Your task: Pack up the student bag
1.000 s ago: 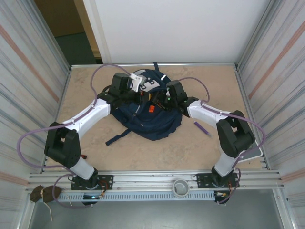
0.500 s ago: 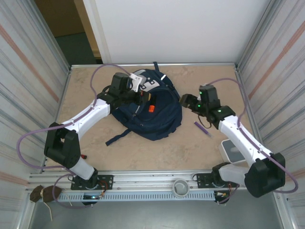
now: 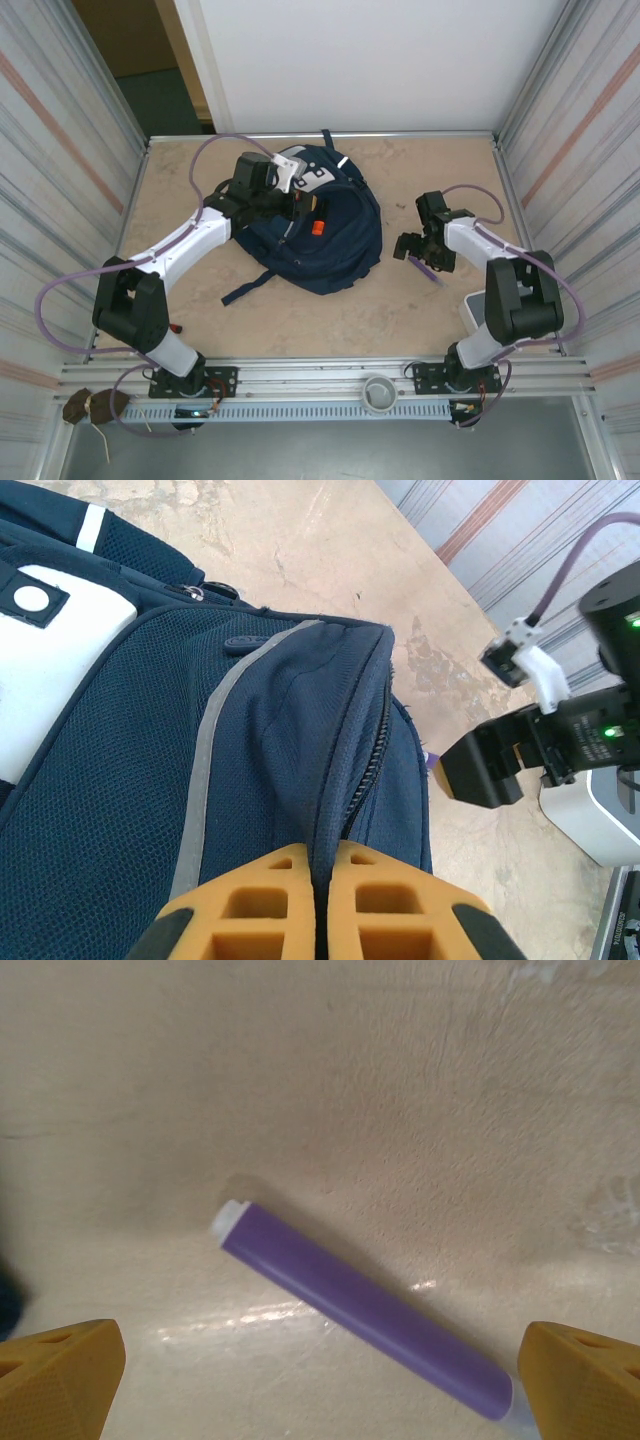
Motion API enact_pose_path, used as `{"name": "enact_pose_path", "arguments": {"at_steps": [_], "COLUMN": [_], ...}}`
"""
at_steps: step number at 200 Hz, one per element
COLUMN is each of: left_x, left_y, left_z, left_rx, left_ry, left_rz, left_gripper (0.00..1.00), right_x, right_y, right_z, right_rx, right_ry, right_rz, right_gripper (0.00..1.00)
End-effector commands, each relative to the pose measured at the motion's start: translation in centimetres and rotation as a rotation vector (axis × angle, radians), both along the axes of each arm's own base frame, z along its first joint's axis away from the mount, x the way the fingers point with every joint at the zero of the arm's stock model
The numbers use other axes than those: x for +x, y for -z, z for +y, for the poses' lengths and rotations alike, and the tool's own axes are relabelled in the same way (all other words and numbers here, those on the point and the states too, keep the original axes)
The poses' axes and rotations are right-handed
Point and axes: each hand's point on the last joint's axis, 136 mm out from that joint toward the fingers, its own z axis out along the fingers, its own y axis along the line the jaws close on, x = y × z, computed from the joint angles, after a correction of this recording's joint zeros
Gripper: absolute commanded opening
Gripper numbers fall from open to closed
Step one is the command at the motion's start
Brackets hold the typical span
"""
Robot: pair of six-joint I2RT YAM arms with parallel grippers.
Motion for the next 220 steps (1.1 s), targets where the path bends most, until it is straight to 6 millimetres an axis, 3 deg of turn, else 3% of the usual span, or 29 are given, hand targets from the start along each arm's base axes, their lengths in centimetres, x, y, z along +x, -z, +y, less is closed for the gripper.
{"name": "enact_pose_path", "arguments": {"at_steps": [1, 31, 72, 107, 132, 161, 202, 220], "left_x": [-0.1, -0.1, -0.2, -0.2, -0.2, -0.3, -0.2, 0.1], "left_y": [-3.8, -3.7, -3.5, -3.6, -3.7, -3.9, -5.1, -5.7], "left_z": [0.0, 0.0, 0.0, 0.0, 0.0, 0.0, 0.1, -0.1], "left_rx": [-0.058, -0.055, -0.056, -0.058, -0.057, -0.063, -0.078, -0.088], "left_ry": [0.014, 0.014, 0.016, 0.018, 0.016, 0.015, 0.007, 0.005], "left_rz": [-0.094, -0.094, -0.093, -0.095, -0.094, -0.096, -0.119, -0.127], "left_gripper": [0.00, 0.00, 0.00, 0.00, 0.00, 0.00, 0.00, 0.00], "right_x": [-0.4, -1.5, -3.0, -4.0, -3.9, -2.4, 0.9, 2.2], "right_y": [1.1, 1.8, 2.0, 2.8, 2.1, -1.7, -11.6, -14.6], "right_z": [-0.1, 0.6, 1.3, 1.8, 2.4, 4.4, 11.2, 14.1], "right_rx": [-0.008, 0.022, 0.024, 0.041, 0.077, 0.208, 0.625, 0.754], "right_ry": [-0.026, -0.033, -0.047, -0.056, -0.056, -0.044, -0.033, -0.013], "right_rz": [0.061, 0.101, 0.120, 0.142, 0.111, -0.021, -0.322, -0.400], "right_gripper": [0.99, 0.85, 0.46, 0.27, 0.13, 0.09, 0.10, 0.10]}}
